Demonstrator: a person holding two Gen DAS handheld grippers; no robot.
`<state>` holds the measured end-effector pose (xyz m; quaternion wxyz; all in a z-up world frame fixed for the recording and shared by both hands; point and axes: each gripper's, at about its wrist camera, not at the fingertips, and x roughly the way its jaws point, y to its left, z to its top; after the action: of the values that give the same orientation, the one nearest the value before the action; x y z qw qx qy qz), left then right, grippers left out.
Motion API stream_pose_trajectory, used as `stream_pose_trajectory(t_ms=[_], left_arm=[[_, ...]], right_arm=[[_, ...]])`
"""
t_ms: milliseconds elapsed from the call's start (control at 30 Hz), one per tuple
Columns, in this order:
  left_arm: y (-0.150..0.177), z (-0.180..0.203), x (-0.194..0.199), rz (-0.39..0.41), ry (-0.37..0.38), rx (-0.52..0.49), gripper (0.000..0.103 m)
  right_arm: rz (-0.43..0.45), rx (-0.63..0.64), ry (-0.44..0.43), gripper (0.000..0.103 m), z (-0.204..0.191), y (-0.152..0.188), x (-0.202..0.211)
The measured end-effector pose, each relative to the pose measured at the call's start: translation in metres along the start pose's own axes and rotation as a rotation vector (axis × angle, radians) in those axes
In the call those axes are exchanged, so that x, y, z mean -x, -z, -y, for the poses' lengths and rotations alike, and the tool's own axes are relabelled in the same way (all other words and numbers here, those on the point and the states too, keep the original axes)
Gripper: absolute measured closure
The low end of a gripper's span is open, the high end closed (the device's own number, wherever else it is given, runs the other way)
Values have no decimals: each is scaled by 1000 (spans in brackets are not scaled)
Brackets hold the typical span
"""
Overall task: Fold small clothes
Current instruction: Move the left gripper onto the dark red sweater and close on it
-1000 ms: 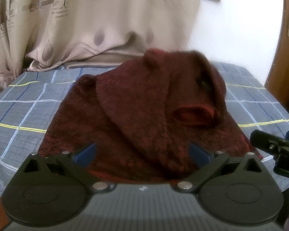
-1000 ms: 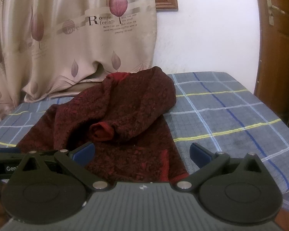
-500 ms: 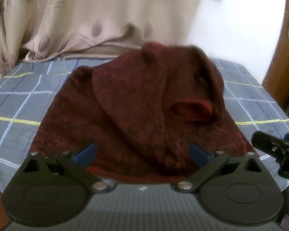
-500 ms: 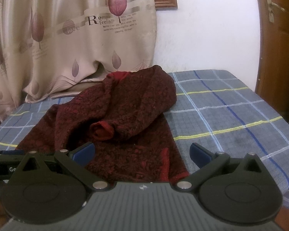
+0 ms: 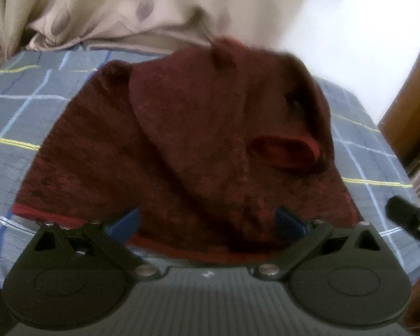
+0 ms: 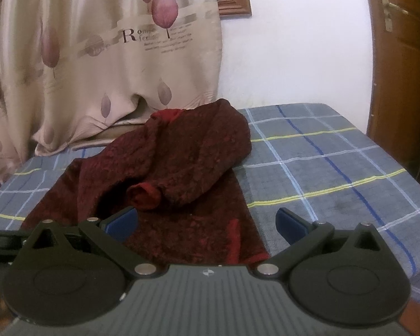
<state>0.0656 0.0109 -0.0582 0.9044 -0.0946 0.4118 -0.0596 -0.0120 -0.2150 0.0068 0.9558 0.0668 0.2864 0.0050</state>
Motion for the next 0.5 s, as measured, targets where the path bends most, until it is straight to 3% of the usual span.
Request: stream_pose_trajectory(t_ms=[500], left_arm=[[-7,13,-19,0,-92,-47,1]], right_arm=[[-39,-9,4,0,4,2,-20]])
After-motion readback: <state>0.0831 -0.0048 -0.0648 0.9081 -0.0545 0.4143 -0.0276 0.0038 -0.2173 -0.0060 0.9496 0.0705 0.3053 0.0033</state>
